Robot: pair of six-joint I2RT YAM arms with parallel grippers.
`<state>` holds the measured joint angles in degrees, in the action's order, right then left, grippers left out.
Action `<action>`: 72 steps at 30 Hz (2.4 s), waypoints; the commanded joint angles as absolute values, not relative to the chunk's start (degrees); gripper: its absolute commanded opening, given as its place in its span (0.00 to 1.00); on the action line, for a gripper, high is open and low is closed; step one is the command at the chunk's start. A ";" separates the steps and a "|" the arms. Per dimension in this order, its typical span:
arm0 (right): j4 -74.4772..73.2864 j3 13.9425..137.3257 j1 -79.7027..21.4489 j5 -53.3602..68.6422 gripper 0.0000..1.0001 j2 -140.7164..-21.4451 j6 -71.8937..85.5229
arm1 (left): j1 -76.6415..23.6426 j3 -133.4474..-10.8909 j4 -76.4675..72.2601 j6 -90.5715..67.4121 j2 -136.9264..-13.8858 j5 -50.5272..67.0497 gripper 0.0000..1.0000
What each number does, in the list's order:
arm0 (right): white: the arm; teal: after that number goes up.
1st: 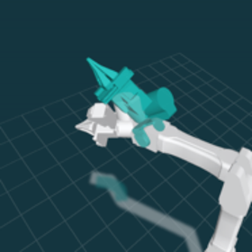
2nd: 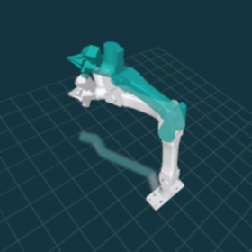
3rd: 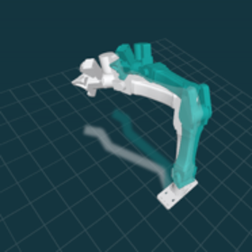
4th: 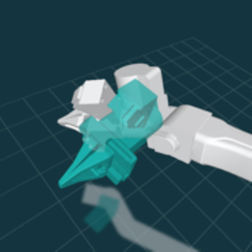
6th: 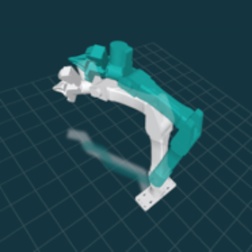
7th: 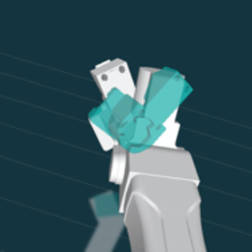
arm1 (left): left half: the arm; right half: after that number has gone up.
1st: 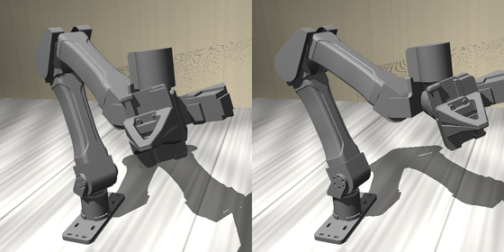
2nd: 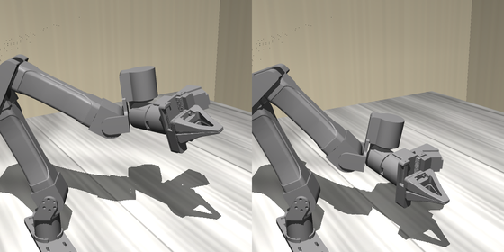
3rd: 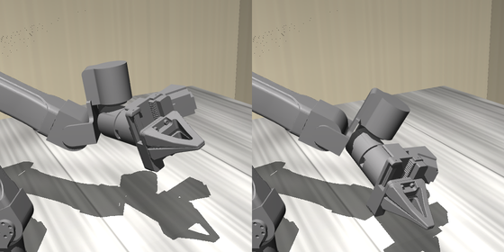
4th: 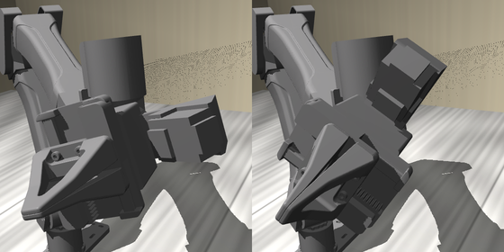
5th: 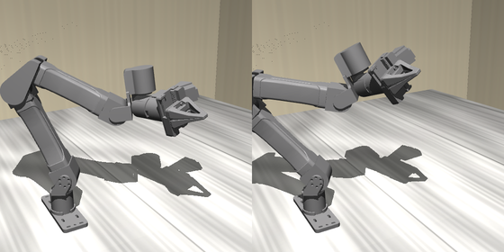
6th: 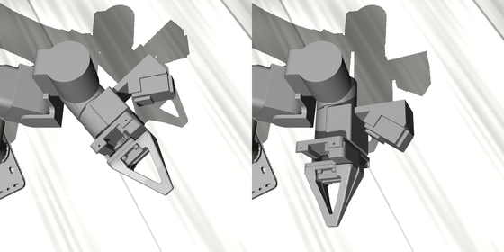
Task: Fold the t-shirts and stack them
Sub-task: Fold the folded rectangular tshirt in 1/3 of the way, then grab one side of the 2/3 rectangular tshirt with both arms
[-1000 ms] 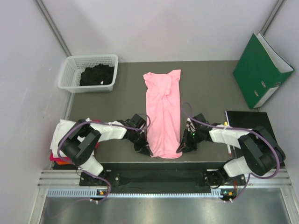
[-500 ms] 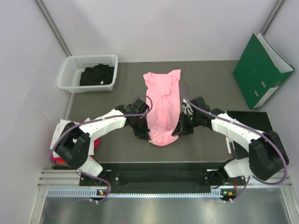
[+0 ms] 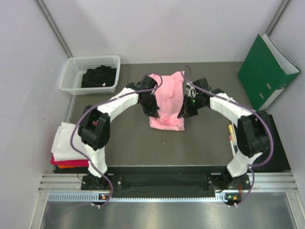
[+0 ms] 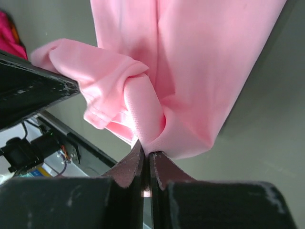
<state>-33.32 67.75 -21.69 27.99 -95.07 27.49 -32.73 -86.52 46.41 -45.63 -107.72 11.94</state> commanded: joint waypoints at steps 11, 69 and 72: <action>-26.99 87.34 -14.24 36.91 0.30 -116.98 25.04 | -25.58 -109.68 54.05 -41.04 -124.01 15.03 0.67; -0.44 49.48 -16.08 36.30 0.00 -99.41 42.01 | -26.02 -70.75 24.16 -42.19 -106.00 20.48 0.00; -3.07 50.44 -16.08 34.02 0.00 -97.47 40.61 | -26.02 -69.52 26.09 -41.75 -104.51 19.69 0.00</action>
